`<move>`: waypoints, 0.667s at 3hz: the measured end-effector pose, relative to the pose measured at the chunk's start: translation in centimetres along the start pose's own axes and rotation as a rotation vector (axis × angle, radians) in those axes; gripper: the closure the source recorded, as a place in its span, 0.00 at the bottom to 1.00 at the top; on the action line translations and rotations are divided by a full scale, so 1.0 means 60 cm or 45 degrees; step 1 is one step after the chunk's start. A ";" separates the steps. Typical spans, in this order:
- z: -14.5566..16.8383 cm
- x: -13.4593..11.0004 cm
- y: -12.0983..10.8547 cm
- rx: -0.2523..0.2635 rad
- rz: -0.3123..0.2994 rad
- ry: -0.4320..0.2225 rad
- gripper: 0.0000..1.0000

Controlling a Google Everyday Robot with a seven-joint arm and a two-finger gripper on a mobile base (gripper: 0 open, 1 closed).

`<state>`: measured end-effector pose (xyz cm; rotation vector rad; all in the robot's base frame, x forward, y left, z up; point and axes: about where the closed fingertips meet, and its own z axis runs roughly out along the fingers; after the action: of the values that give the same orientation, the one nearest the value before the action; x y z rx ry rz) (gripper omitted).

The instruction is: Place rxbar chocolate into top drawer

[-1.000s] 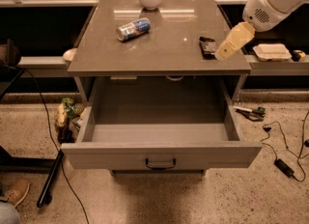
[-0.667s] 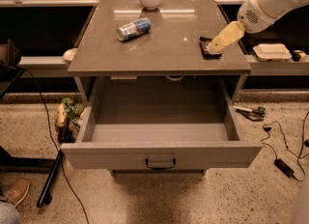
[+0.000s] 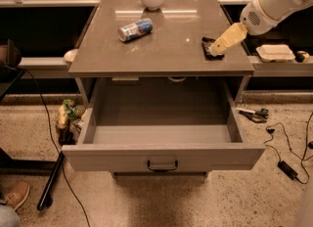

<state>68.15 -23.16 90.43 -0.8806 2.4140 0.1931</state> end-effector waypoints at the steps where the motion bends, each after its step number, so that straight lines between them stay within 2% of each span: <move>1: 0.025 -0.011 -0.003 0.032 0.089 -0.013 0.00; 2: 0.075 -0.031 -0.025 0.100 0.260 -0.012 0.00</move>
Offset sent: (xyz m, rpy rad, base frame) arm 0.0804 0.0114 -0.0420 0.0863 0.0248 -0.4222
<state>72.29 -21.91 87.77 -0.5965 2.4835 0.1771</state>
